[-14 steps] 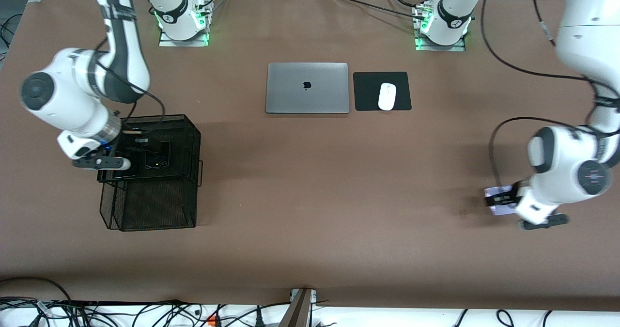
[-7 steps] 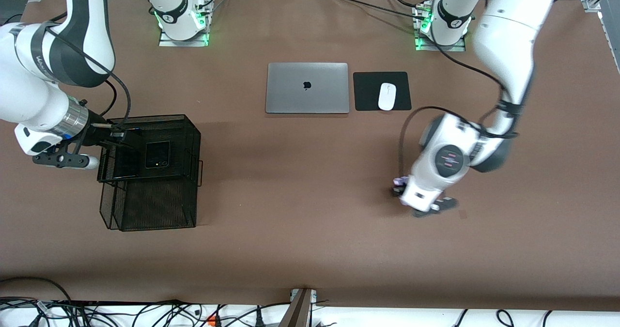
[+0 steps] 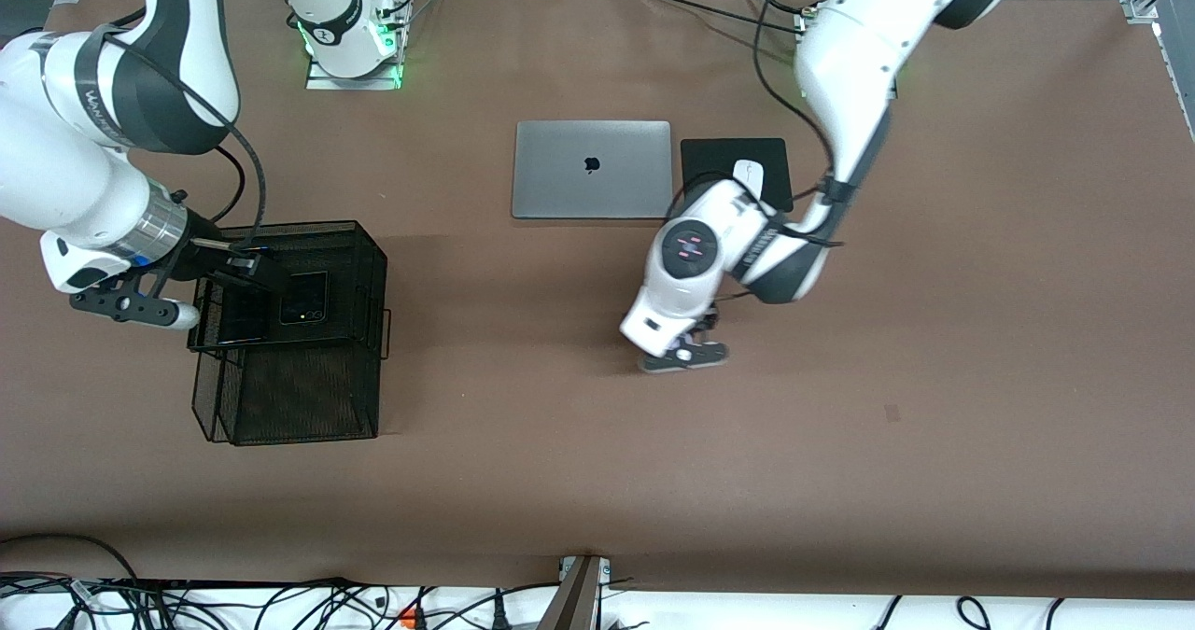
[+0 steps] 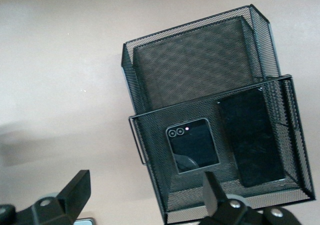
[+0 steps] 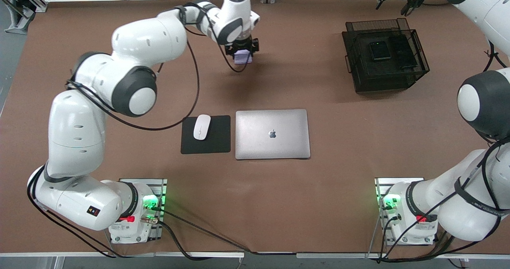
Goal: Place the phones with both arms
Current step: 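Place the white phone mid-table with the left gripper while the right gripper withdraws, then grasp the white phone with the right gripper while the left gripper withdraws, then carry the white phone to the mesh basket with the right gripper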
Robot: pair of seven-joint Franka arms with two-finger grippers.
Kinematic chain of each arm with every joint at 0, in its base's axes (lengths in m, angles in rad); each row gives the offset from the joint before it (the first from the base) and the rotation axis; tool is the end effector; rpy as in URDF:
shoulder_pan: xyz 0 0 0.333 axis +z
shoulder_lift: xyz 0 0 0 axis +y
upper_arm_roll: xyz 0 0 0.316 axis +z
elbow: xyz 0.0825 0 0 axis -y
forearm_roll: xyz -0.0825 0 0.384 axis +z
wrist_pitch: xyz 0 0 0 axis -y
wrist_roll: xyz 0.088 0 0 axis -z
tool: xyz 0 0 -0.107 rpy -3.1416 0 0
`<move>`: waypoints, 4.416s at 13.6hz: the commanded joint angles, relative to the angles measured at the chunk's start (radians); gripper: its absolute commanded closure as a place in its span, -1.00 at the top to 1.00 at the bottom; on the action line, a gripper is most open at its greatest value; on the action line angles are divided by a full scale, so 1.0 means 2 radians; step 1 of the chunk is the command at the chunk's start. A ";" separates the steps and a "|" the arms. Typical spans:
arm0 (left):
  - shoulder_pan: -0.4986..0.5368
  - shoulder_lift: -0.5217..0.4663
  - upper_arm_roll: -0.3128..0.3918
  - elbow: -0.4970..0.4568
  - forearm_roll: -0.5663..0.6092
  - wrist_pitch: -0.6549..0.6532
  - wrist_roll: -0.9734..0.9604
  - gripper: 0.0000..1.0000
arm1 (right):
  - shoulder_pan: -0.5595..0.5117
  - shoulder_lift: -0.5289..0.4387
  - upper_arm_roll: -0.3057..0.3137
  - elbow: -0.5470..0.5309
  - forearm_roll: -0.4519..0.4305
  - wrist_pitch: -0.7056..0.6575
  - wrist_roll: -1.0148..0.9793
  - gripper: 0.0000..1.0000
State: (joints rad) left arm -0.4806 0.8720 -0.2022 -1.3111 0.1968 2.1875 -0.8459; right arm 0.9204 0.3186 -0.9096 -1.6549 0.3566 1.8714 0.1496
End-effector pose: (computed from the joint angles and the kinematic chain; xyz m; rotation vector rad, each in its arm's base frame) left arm 0.6055 -0.4371 0.2217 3.1254 0.1926 0.0345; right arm 0.6236 0.0888 0.4854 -3.0300 0.3241 -0.0311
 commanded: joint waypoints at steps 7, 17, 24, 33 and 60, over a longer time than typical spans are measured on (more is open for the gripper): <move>-0.122 0.110 0.093 0.139 -0.009 -0.009 -0.042 -1.00 | 0.005 0.015 0.030 0.036 0.009 -0.011 0.075 0.98; -0.059 0.041 0.087 0.156 -0.046 -0.095 0.006 1.00 | 0.011 0.014 0.031 0.037 0.010 -0.015 0.082 0.99; 0.102 -0.075 0.089 0.117 -0.069 -0.235 0.206 1.00 | 0.067 0.097 0.116 0.106 0.017 0.005 0.254 0.99; 0.265 -0.147 0.094 0.084 -0.040 -0.226 0.407 1.00 | 0.071 0.317 0.225 0.179 0.015 0.266 0.205 0.99; 0.359 -0.427 -0.014 -0.120 -0.096 -0.309 0.485 1.00 | 0.083 0.365 0.224 0.186 -0.011 0.364 0.204 -0.90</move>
State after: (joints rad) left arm 0.2318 0.1135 -0.2339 -1.4099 -0.0001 1.4983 0.0748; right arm 1.0884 1.0576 -0.4507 -1.3030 0.3548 2.6053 0.5654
